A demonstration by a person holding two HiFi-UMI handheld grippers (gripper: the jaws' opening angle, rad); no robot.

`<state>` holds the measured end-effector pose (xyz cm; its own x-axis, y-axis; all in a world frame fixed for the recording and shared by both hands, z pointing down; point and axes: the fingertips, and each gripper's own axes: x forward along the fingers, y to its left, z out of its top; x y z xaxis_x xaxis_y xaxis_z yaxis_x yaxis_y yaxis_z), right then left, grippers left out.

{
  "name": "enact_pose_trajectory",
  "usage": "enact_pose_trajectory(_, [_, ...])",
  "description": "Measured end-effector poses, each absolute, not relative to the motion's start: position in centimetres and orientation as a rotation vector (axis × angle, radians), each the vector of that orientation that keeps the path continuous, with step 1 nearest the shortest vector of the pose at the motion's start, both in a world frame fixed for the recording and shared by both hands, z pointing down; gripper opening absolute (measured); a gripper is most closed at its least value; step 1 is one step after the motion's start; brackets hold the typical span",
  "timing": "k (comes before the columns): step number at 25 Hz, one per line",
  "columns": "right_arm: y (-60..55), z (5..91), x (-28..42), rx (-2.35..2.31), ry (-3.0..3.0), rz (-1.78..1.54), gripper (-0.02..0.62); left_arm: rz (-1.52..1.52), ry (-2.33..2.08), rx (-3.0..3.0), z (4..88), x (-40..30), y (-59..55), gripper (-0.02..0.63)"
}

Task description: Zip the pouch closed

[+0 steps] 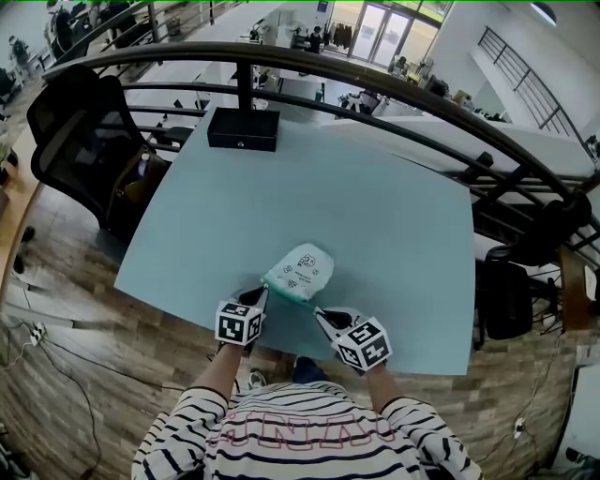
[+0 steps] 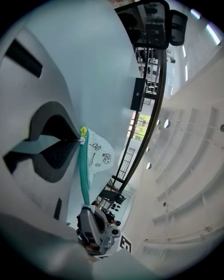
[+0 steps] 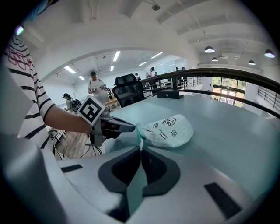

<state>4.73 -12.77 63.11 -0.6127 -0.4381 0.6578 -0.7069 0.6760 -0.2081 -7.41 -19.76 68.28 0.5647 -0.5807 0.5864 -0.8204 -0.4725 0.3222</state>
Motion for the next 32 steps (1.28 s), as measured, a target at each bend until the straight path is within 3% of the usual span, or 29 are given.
enact_pose_trajectory(32, [-12.9,66.9,1.5,0.867,-2.300,0.613,0.037,0.936,-1.159,2.265,70.6,-8.9,-23.9,0.026])
